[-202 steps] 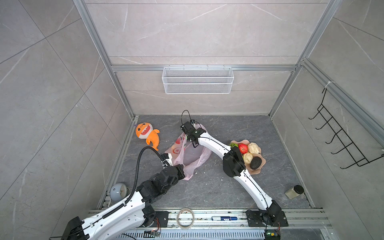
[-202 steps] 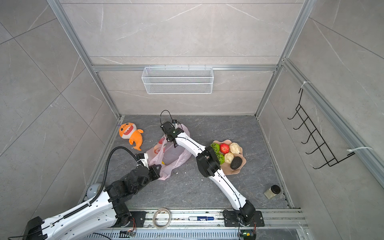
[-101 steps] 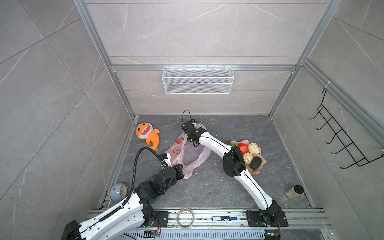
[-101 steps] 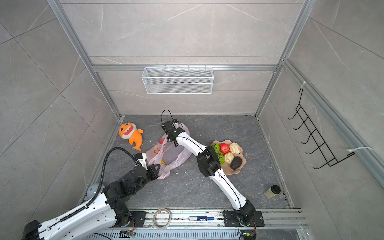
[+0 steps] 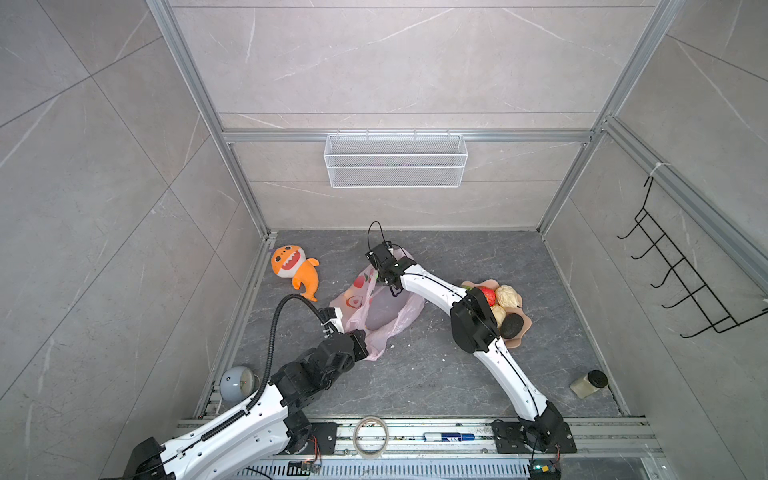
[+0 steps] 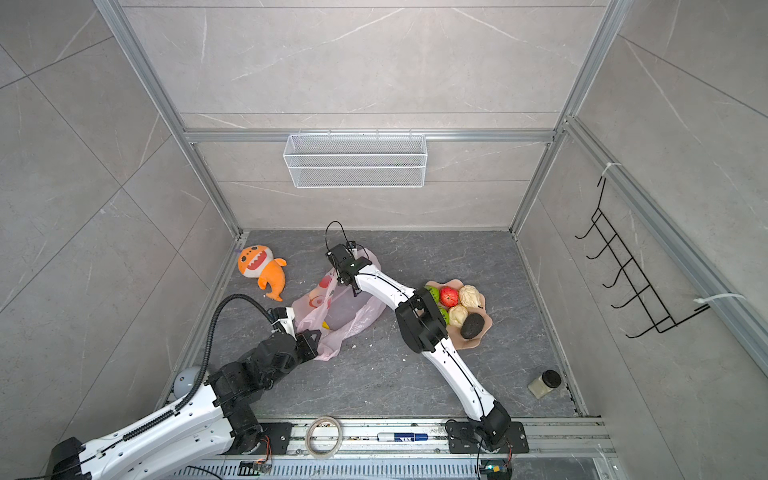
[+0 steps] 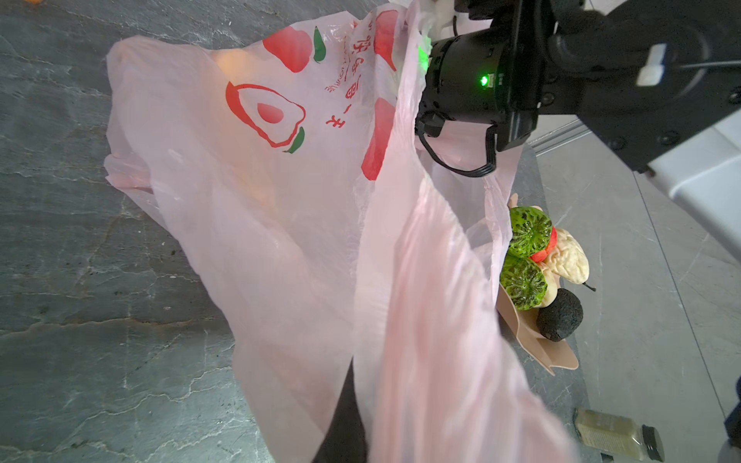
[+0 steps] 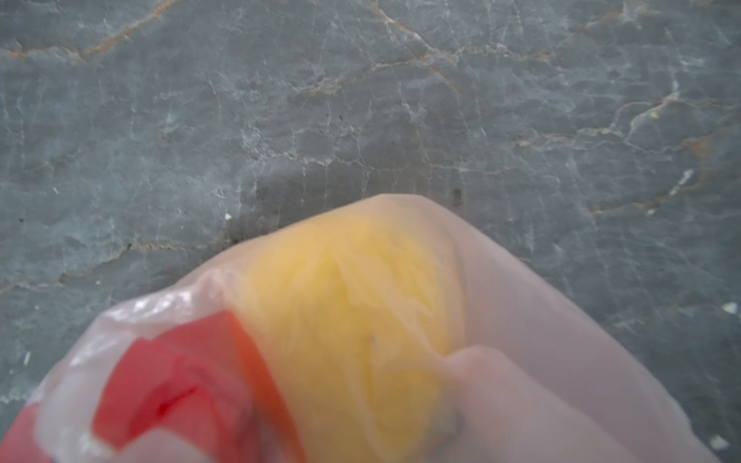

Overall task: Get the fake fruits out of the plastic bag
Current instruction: 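Push the right gripper down into the bag toward the yellow fruit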

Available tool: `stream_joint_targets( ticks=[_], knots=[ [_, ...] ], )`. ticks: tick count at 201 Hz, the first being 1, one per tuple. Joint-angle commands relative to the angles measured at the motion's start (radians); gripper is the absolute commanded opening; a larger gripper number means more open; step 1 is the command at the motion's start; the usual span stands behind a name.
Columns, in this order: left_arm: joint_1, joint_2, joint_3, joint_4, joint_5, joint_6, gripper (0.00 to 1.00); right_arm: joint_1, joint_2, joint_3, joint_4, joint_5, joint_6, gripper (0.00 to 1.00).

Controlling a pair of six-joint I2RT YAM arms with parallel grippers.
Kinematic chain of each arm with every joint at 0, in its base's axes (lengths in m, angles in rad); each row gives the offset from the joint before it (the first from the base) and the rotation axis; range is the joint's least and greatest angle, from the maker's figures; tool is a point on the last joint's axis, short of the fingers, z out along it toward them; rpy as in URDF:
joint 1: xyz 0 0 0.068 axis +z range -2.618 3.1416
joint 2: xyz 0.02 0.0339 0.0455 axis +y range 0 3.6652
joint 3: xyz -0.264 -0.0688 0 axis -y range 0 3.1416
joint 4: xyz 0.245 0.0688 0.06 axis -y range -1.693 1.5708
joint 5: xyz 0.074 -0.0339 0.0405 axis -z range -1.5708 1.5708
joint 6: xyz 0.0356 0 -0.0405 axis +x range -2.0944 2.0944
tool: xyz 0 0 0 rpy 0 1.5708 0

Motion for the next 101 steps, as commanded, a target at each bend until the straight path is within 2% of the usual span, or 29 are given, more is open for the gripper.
stream_joint_targets(
  ticks=[1, 101],
  knots=[
    [-0.001, 0.013, 0.028, 0.022, -0.027, 0.033, 0.00, 0.022, -0.091, -0.050, 0.012, 0.012, -0.033, 0.47],
    [-0.001, 0.081, 0.090, 0.083, -0.100, 0.132, 0.00, 0.072, -0.312, -0.354, 0.054, -0.029, 0.005, 0.46]
  ],
)
